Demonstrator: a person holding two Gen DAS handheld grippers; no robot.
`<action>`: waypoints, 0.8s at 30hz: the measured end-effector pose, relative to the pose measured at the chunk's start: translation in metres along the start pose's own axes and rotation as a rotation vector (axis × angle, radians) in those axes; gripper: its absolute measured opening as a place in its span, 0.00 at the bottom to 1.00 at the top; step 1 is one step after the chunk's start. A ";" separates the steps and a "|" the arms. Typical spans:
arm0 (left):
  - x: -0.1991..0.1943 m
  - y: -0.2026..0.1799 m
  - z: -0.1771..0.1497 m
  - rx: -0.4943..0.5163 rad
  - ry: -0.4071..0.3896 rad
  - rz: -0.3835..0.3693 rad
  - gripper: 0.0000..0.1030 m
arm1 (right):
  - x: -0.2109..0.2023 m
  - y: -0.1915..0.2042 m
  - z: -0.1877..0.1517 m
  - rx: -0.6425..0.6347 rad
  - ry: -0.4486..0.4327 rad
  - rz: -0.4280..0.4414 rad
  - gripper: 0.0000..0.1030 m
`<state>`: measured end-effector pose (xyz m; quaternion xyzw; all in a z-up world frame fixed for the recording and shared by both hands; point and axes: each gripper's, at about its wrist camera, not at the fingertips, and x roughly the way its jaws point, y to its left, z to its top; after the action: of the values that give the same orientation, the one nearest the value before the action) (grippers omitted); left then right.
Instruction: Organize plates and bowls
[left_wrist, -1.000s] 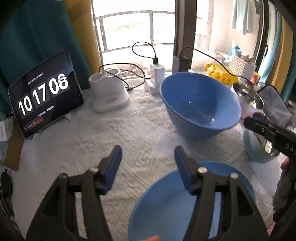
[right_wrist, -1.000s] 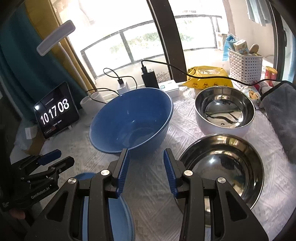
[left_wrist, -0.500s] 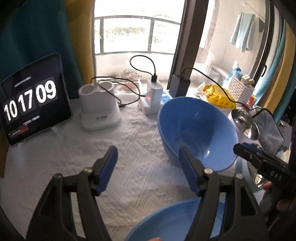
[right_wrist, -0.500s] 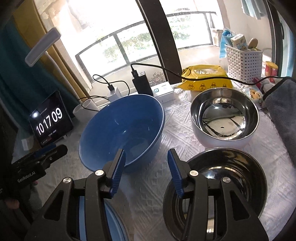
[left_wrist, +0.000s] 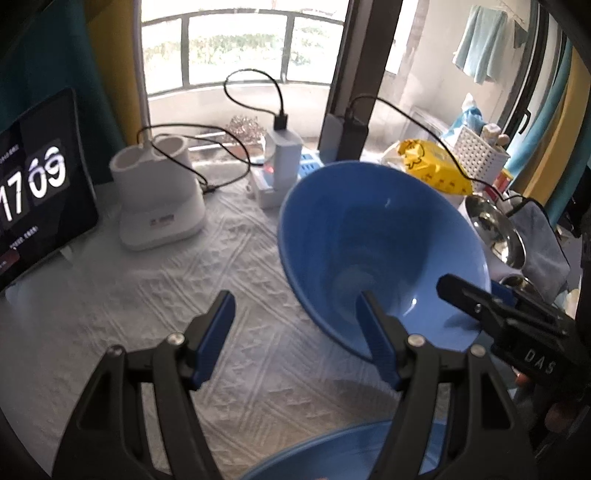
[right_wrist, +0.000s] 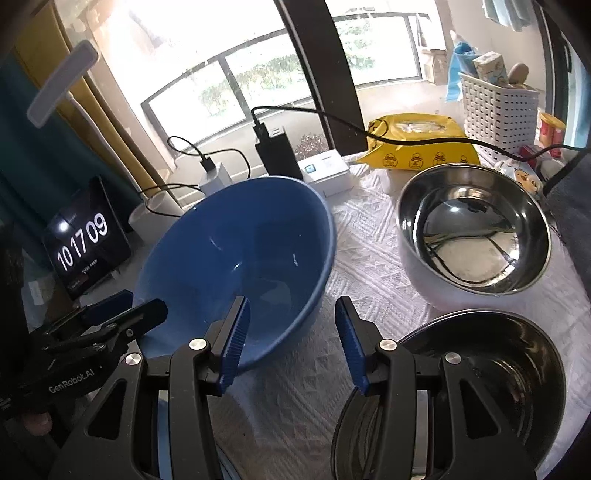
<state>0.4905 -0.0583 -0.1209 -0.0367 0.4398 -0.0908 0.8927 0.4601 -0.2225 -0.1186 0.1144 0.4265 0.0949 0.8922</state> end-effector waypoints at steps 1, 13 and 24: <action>0.002 -0.001 0.000 0.004 0.009 -0.002 0.67 | 0.001 0.002 0.000 -0.008 0.002 -0.007 0.49; -0.002 -0.010 -0.006 0.053 -0.004 -0.002 0.28 | 0.004 0.013 -0.002 -0.067 -0.002 -0.034 0.32; -0.026 -0.011 -0.009 0.075 -0.033 0.017 0.28 | -0.017 0.023 -0.001 -0.085 -0.029 -0.030 0.30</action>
<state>0.4665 -0.0640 -0.1039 -0.0011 0.4216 -0.0990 0.9013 0.4471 -0.2046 -0.1002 0.0711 0.4107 0.0979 0.9037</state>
